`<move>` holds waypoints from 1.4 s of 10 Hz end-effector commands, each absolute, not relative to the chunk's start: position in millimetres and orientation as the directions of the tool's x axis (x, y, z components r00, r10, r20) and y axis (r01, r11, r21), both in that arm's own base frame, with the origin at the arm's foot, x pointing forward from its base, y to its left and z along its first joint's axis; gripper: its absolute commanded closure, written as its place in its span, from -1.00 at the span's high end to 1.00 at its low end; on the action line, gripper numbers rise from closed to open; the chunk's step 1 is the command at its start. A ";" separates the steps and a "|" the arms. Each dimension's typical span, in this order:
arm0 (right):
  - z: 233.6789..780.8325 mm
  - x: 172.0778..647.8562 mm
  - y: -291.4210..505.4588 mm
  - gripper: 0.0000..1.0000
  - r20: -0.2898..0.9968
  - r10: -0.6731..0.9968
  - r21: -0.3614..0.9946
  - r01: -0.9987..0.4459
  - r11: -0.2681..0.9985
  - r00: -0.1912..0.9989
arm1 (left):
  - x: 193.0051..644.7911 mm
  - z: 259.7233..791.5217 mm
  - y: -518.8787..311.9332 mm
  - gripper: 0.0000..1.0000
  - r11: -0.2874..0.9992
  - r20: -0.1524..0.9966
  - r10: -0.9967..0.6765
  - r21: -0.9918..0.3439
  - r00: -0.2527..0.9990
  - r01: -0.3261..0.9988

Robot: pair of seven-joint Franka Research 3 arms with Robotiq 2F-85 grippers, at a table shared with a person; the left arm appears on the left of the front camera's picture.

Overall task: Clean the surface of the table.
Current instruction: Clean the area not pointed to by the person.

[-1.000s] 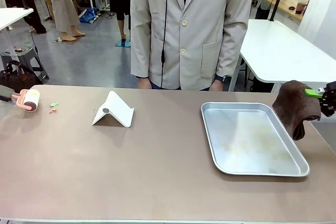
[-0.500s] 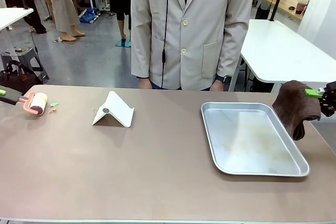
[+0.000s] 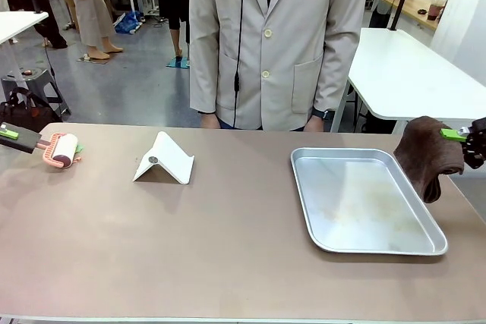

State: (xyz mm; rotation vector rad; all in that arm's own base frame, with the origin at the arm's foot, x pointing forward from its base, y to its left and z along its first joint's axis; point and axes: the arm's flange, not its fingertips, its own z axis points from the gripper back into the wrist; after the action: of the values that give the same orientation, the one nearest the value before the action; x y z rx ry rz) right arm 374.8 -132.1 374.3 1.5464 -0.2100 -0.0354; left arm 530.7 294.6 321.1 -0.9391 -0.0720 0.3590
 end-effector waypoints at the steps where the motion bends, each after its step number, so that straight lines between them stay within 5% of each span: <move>1: 379.5 374.6 -131.9 -0.85 0.107 -0.156 0.994 -0.104 0.027 0.982 | 525.3 302.1 279.1 -0.59 0.589 -0.104 0.302 -0.761 0.947 -0.272; 14: 379.5 374.6 -131.9 -0.85 0.107 -0.156 0.994 -0.104 0.027 0.982 | 542.0 313.7 234.4 -0.59 0.535 -0.051 0.189 -0.832 0.981 -0.146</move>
State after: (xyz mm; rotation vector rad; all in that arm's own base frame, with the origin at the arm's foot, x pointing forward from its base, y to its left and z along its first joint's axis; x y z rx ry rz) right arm 374.8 -132.1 374.3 1.5464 -0.2100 -0.0354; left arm 553.1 236.9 313.6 -0.9756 -0.0569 0.2117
